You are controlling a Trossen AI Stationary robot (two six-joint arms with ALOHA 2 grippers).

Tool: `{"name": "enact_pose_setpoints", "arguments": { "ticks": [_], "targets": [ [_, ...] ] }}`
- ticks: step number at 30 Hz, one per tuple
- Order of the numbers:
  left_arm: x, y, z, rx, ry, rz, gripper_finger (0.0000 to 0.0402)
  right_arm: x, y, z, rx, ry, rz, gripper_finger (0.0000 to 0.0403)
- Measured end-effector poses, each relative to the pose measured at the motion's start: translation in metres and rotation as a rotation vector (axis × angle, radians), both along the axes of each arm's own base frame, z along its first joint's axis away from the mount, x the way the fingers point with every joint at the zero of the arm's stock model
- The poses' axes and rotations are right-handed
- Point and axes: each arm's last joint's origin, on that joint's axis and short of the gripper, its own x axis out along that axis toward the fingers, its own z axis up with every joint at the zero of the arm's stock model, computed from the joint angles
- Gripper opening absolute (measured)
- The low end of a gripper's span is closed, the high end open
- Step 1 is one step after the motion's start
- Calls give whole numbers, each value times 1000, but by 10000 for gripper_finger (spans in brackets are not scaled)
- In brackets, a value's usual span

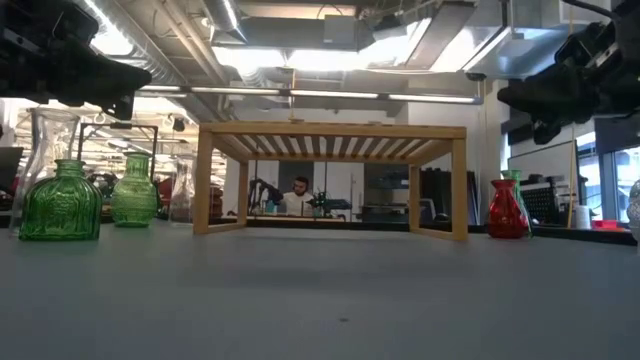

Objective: Sort vases onto shelf
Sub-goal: Put the transparent vase on the shelf

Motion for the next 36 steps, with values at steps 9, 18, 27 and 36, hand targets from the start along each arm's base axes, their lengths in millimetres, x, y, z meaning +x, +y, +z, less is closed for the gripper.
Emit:
{"name": "enact_pose_setpoints", "arguments": {
  "ticks": [9,18,27,36],
  "targets": [
    [0,0,0,0,0,0,2,0,0,-3,1,28,5,5],
    [0,0,0,0,0,0,2,0,0,-4,1,41,8,5],
    [0,0,0,0,0,0,2,0,0,-4,1,42,8,5],
    [0,0,0,0,0,0,2,0,0,-4,1,43,8,5]
  ]
}}
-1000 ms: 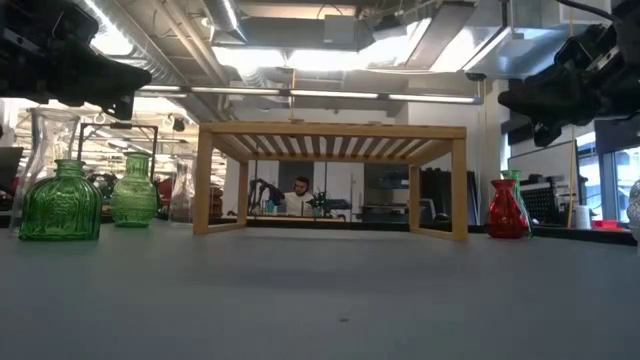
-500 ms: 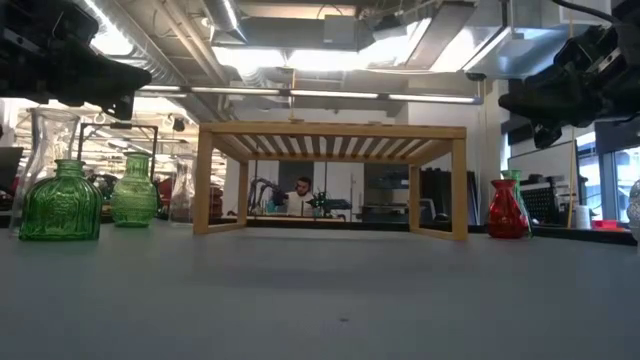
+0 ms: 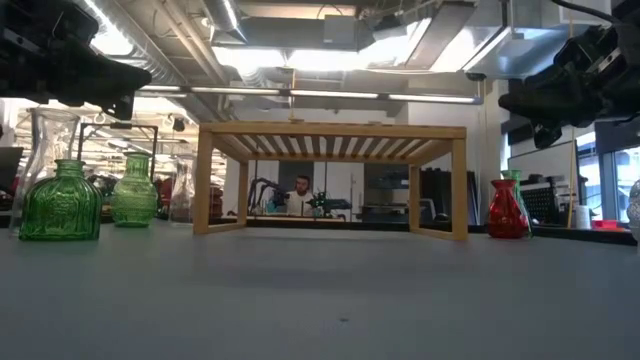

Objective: Sort vases onto shelf
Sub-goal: Put the transparent vase on the shelf

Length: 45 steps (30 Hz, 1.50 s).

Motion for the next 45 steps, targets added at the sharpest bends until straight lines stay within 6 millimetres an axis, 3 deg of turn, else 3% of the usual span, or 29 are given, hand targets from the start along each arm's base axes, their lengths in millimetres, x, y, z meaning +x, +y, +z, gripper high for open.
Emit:
{"name": "enact_pose_setpoints", "arguments": {
  "ticks": [28,45],
  "targets": [
    [0,0,1,-1,-7,0,2,0,0,0,0,2,-1,5],
    [-5,3,31,-53,-323,70,2,-1,-1,11,49,-120,-39,5]
  ]
}}
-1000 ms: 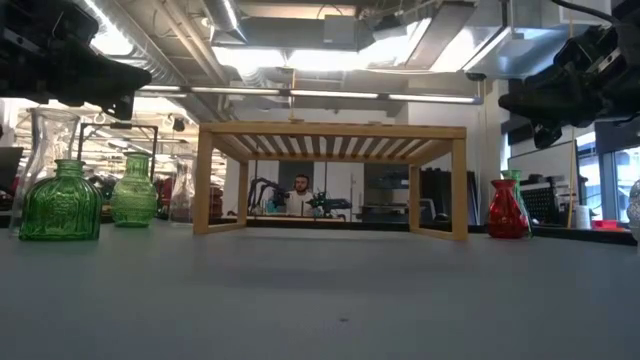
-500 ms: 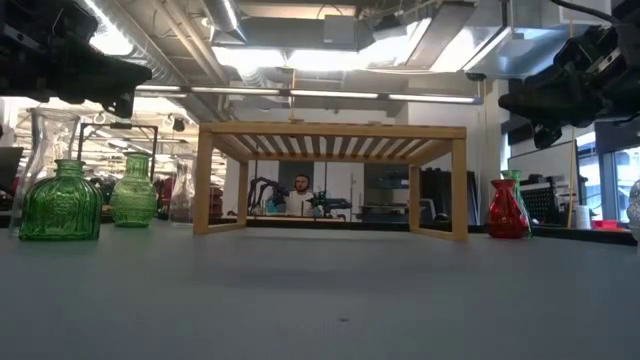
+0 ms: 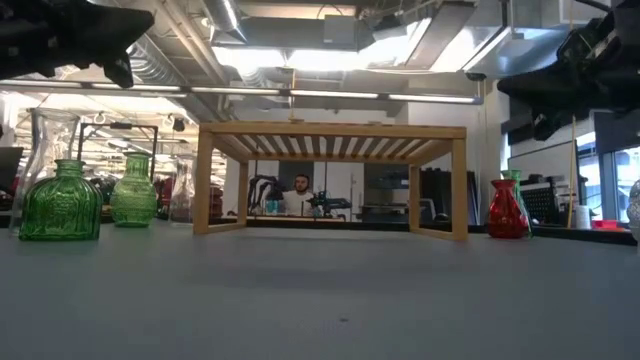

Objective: Sort vases onto shelf
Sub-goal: Put the transparent vase on the shelf

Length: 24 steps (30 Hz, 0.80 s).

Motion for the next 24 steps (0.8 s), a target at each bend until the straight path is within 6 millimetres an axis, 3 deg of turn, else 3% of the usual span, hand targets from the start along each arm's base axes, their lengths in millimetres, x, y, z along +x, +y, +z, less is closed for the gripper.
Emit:
{"name": "enact_pose_setpoints", "arguments": {
  "ticks": [6,10,24],
  "targets": [
    [-1,1,5,12,-45,46,2,-2,0,11,-9,-54,-3,5],
    [-1,1,9,23,-93,54,2,-8,0,31,-33,-56,-7,5],
    [14,4,15,122,-100,132,2,-4,0,99,-106,184,-5,4]
  ]
}}
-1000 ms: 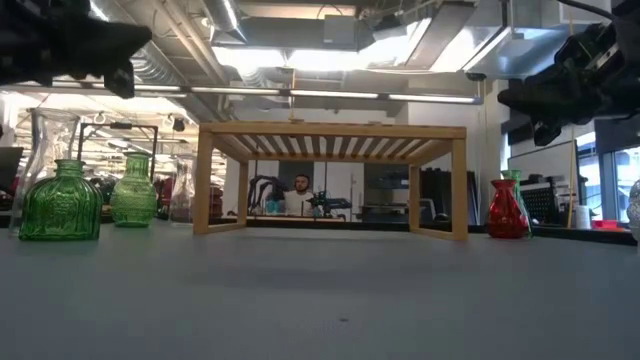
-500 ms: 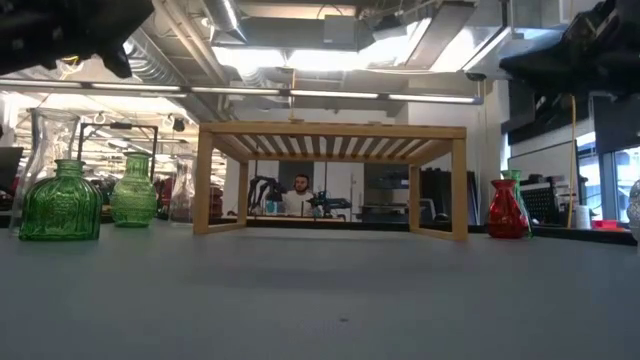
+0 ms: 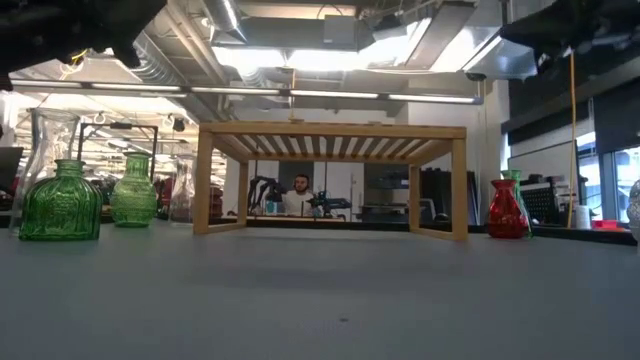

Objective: Sort vases onto shelf
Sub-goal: Put the transparent vase on the shelf

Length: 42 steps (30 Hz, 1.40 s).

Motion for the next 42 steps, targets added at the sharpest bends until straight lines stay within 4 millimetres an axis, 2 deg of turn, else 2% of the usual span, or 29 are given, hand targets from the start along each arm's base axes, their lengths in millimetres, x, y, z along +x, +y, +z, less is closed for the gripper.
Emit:
{"name": "enact_pose_setpoints", "arguments": {
  "ticks": [5,9,17,24,31,38,42],
  "targets": [
    [7,2,-4,11,43,37,2,8,-1,30,13,111,1,4],
    [9,2,-3,-34,30,10,2,18,-1,47,21,207,1,4],
    [9,3,-4,-44,33,14,2,39,-2,67,92,338,16,4],
    [9,3,-2,-31,22,21,2,62,12,77,84,468,54,4],
    [9,3,-2,-54,19,15,2,74,35,81,113,580,72,4],
    [9,3,-2,-55,18,14,2,76,59,71,231,700,107,4],
    [9,3,-2,-55,16,14,2,69,68,65,320,785,110,4]
  ]
}}
